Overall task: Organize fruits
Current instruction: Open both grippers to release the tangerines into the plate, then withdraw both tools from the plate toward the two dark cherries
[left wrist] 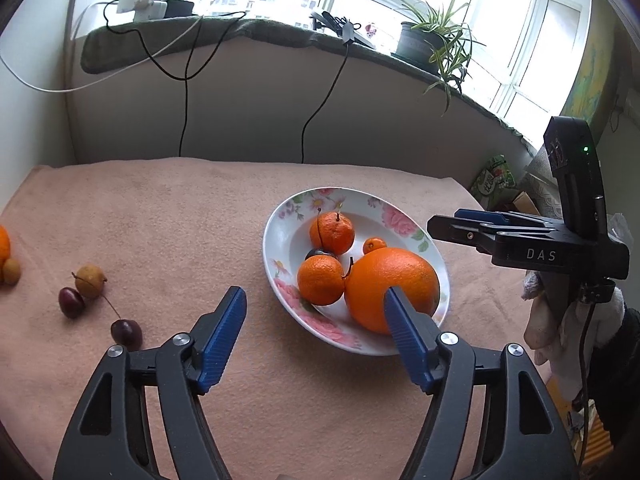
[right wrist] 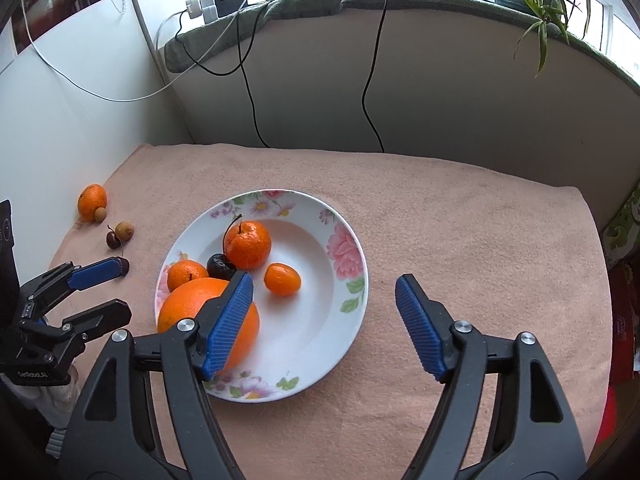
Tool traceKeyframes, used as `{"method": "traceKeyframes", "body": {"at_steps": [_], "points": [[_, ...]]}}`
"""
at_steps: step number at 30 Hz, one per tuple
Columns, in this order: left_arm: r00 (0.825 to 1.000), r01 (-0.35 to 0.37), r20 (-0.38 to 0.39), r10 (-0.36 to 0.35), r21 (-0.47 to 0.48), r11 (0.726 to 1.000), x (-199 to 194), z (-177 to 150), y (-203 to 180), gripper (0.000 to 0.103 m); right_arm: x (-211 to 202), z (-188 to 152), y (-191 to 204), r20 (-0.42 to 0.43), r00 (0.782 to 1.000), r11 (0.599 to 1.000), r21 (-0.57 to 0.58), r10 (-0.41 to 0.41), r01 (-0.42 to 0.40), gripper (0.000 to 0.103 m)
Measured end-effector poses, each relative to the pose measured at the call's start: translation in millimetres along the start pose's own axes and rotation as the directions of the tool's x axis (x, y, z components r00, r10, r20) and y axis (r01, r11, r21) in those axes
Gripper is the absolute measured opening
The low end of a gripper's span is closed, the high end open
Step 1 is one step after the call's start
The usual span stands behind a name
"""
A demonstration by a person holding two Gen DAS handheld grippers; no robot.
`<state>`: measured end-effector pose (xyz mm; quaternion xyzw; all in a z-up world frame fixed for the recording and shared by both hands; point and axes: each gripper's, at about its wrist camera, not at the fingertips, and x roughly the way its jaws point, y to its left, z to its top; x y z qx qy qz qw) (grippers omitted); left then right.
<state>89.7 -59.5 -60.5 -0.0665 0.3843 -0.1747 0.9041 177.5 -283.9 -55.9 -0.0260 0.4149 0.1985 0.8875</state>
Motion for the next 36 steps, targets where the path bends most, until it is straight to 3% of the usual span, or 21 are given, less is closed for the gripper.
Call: {"method": "traceKeyframes", "body": {"at_steps": [8,19,29,36], "points": [[0.999,-0.045,0.029,0.044,0.025,0.999,-15.0,-3.1,6.5,0.074,-13.3,4.1,25.5,0.031,0.999,0.999,-0.027,0.024,-0.023,0.077],[0.989,-0.130,0.062,0.131,-0.013,0.991,-47.9,-11.9,56.0,0.074,-22.7,5.8,76.2,0.064,0.990,0.991,-0.065,0.122,-0.117,0.077],[0.974,-0.216,0.052,0.219,-0.051,0.975,-66.4,-28.6,105.8,0.074,-16.0,-0.2,128.9,0.043,0.977,0.969,-0.142,0.208,-0.200,0.077],[0.974,-0.217,0.049,0.222,-0.089,0.972,-68.9,-36.7,129.9,0.073,0.6,-4.4,163.1,0.008,0.968,0.952,-0.181,0.251,-0.245,0.077]]}}
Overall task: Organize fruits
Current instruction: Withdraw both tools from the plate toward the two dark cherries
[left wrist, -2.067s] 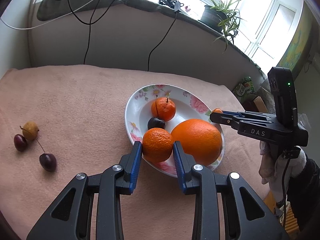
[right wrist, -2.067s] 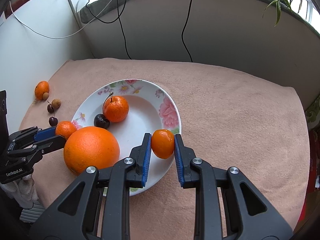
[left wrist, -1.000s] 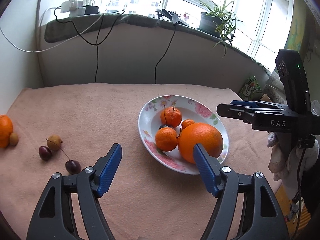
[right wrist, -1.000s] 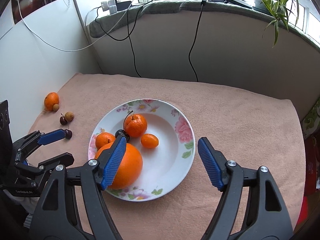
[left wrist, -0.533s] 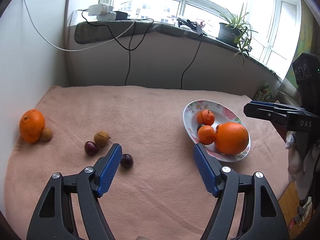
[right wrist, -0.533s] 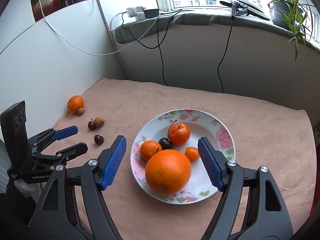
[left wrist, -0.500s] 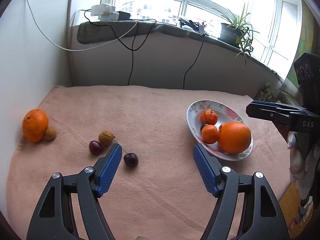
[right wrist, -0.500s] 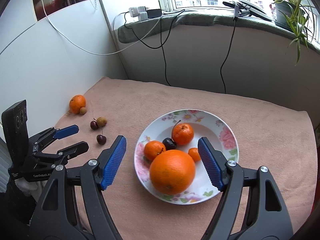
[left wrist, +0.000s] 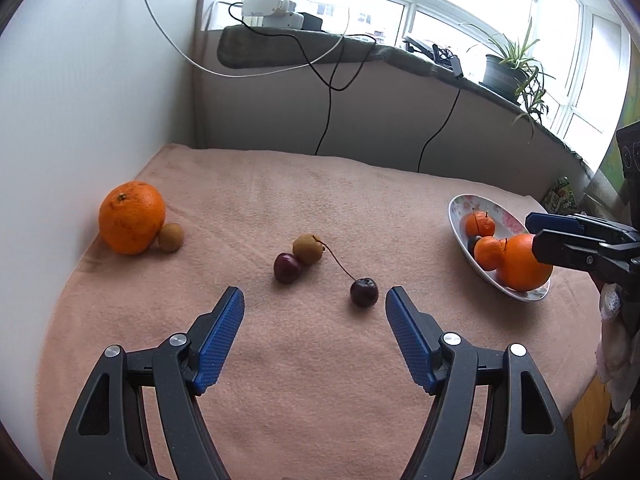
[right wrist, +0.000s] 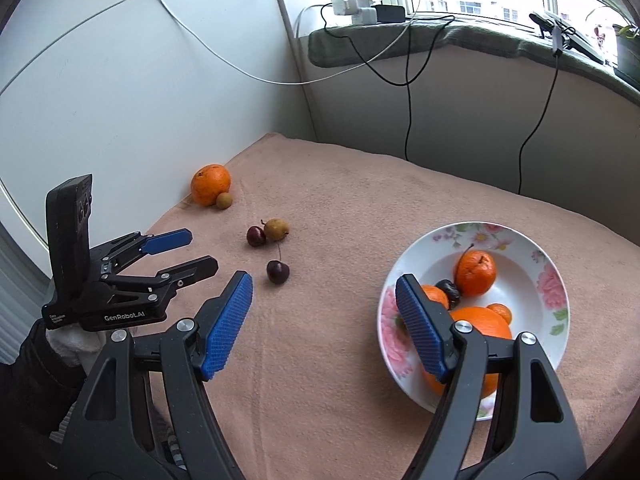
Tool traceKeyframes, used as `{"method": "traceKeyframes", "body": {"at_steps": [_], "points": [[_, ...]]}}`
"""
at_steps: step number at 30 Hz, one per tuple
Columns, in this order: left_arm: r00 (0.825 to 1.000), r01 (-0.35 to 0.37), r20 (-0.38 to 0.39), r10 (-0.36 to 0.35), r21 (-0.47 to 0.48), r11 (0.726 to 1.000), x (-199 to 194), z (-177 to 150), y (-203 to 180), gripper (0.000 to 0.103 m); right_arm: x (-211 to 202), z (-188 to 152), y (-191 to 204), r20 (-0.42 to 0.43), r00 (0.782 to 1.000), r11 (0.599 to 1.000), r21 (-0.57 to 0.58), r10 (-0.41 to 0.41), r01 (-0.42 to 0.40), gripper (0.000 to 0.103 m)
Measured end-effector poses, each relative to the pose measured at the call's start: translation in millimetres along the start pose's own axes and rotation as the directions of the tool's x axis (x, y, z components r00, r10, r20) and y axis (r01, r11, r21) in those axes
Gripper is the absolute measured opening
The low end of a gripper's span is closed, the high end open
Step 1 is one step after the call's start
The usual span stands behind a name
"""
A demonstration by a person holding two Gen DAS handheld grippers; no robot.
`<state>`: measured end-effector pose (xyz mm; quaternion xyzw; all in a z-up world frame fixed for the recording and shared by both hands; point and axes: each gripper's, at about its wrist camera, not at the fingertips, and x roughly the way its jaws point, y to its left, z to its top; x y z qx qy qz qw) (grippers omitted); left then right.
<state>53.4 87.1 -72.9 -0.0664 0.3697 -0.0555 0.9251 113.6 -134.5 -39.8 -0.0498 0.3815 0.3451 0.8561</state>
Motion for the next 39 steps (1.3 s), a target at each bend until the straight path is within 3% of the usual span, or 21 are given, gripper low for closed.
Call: {"method": "traceKeyframes", "body": {"at_steps": [2,7,20,23,39], "points": [[1.000,0.003,-0.004,-0.003,-0.017,1.000,2.1,-0.4,6.6,0.066,7.8,0.1,6.4,-0.013,1.000,1.000,-0.009,0.010,-0.010,0.077],[1.000,0.011,-0.015,-0.012,-0.033,0.999,8.9,1.7,15.6,0.063,25.8,-1.2,18.4,-0.042,0.999,1.000,-0.016,0.025,-0.025,0.077],[0.999,0.019,-0.042,-0.020,-0.025,1.000,26.5,5.0,24.0,0.062,63.9,-6.3,27.4,-0.087,0.996,1.000,-0.017,0.002,-0.003,0.076],[0.999,0.023,-0.045,-0.025,-0.029,0.999,30.5,5.3,25.7,0.062,69.9,-6.9,28.7,-0.096,0.995,1.000,-0.021,-0.002,0.000,0.067],[0.996,0.048,-0.080,-0.048,0.002,0.999,49.1,5.5,29.8,0.058,92.0,-6.6,29.3,-0.118,0.993,0.999,-0.026,-0.029,0.026,0.067]]}}
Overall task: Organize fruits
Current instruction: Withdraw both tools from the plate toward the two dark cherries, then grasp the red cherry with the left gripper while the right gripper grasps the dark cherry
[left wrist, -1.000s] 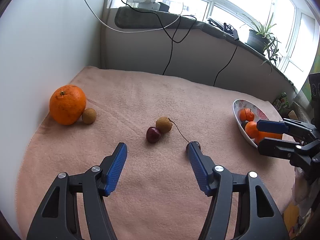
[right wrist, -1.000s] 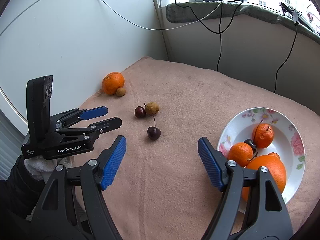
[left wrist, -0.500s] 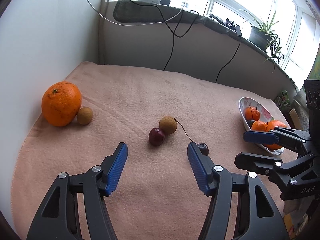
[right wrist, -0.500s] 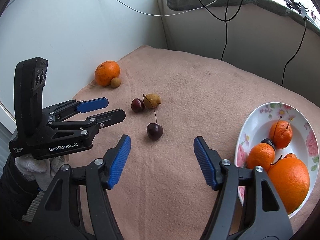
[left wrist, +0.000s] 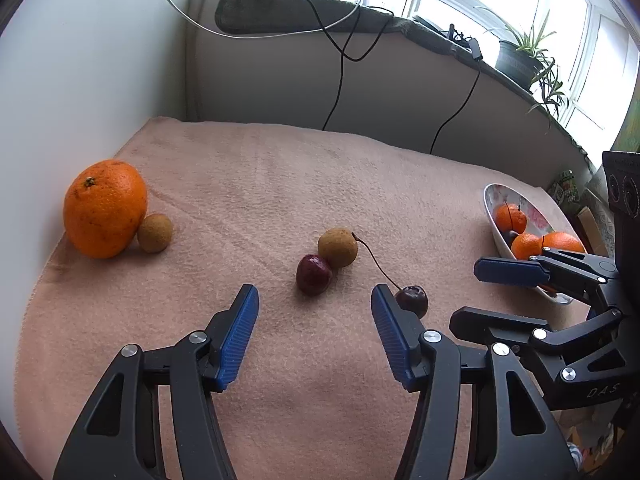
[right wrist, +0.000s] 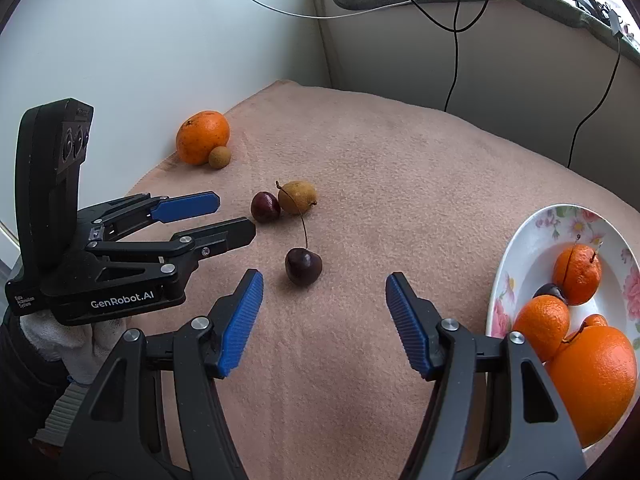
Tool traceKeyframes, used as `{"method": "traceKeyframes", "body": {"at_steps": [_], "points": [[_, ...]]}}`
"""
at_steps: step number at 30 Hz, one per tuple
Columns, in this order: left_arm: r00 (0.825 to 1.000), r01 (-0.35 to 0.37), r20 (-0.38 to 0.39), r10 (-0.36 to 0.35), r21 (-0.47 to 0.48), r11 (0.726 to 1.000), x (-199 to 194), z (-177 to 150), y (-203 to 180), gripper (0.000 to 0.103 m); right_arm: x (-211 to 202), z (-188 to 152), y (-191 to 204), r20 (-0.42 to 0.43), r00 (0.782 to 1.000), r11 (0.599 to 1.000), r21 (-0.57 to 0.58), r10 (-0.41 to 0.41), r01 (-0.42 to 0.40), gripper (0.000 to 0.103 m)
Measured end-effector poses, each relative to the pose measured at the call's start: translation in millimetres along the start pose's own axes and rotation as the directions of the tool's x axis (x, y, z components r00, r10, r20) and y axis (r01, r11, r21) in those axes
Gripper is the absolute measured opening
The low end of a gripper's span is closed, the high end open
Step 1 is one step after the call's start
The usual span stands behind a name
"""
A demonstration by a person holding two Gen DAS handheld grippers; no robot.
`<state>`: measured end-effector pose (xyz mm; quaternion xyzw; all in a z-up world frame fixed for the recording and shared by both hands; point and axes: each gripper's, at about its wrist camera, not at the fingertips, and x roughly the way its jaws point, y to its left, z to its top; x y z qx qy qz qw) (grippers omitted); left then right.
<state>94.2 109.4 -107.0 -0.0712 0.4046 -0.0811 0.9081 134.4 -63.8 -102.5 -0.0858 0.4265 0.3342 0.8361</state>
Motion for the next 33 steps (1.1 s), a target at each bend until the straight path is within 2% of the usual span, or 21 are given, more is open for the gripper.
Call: {"method": "traceKeyframes", "body": {"at_steps": [3,6,14,17,24,33], "points": [[1.000,0.007,-0.009,-0.007,0.007,1.000,3.6,0.4,-0.3,0.058,4.2,0.5,-0.9,-0.005,1.000,1.000,-0.001,-0.001,0.001,0.066],[1.000,0.016,-0.017,-0.016,0.005,1.000,6.2,1.4,1.1,0.057,7.5,1.0,-2.6,-0.014,1.000,1.000,0.002,0.003,-0.003,0.056],[0.999,0.029,-0.038,-0.029,-0.013,0.999,13.2,6.1,7.6,0.055,12.6,3.2,-1.0,-0.015,1.000,1.000,-0.012,0.007,-0.008,0.055],[0.999,0.027,-0.047,-0.028,-0.009,1.000,16.6,8.4,7.2,0.054,16.9,3.8,0.2,-0.028,0.999,1.000,-0.011,0.016,-0.017,0.046],[0.998,0.024,-0.058,-0.024,0.002,1.000,22.0,12.5,8.3,0.049,19.9,3.1,2.8,-0.033,0.999,0.999,-0.014,0.030,-0.031,0.045],[0.997,-0.010,-0.079,0.014,0.053,0.999,26.3,13.6,2.3,0.044,25.2,5.6,6.6,-0.035,0.999,0.999,-0.038,0.006,-0.007,0.042]]}}
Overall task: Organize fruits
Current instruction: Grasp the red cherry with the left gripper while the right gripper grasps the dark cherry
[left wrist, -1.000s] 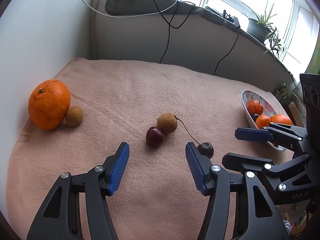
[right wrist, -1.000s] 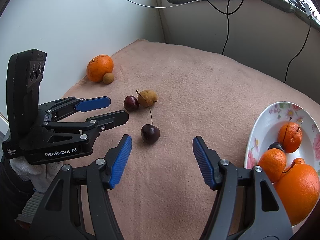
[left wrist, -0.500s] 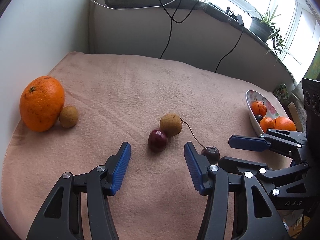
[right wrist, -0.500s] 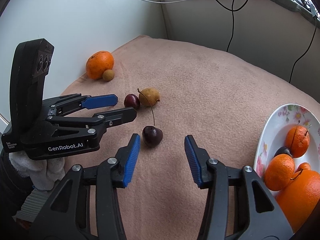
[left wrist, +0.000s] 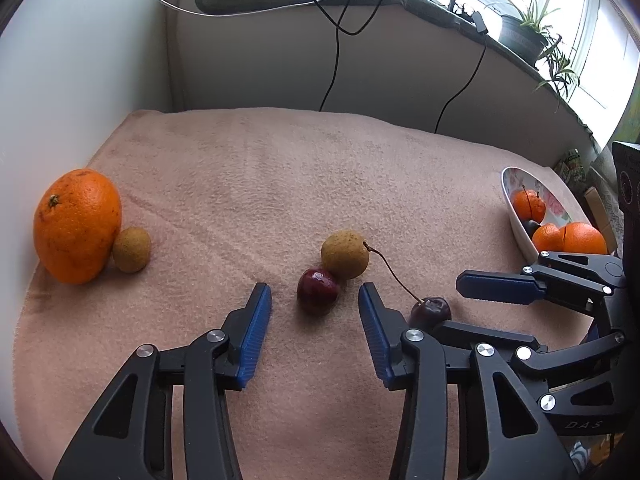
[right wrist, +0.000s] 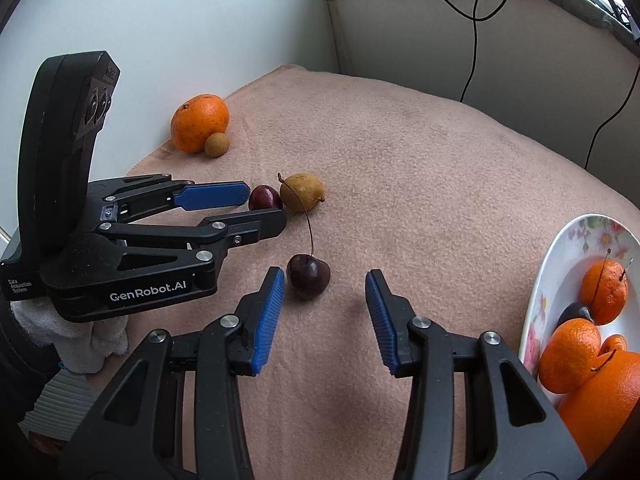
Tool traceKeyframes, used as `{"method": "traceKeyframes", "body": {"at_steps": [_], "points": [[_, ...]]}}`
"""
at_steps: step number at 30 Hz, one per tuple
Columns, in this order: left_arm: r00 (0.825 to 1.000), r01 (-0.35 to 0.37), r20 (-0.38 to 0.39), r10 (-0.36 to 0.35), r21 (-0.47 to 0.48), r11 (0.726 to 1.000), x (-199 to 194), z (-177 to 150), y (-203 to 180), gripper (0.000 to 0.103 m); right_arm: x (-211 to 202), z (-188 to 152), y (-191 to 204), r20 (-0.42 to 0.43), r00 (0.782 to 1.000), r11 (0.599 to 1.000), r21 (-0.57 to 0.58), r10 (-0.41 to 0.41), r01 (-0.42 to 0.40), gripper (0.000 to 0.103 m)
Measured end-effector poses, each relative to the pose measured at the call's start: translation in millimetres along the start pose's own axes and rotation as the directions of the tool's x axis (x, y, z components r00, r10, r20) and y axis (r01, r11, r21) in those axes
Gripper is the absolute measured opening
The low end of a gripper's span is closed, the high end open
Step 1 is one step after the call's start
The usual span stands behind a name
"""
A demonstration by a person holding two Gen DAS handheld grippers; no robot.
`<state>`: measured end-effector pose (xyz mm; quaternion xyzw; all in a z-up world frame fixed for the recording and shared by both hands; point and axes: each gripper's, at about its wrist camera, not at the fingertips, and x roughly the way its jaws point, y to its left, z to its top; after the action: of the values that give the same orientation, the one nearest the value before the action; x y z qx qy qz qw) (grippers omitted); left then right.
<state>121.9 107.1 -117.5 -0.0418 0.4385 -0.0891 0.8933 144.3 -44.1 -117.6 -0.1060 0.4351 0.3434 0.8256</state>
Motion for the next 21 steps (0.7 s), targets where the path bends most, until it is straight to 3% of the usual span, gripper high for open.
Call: {"method": "traceKeyframes", "body": {"at_steps": [21], "points": [[1.000,-0.003,0.000,0.003,0.001,1.000,5.0,2.1,1.3,0.034,9.4,3.6,4.1,-0.012,1.000,0.999,-0.037,0.000,-0.001,0.033]]}}
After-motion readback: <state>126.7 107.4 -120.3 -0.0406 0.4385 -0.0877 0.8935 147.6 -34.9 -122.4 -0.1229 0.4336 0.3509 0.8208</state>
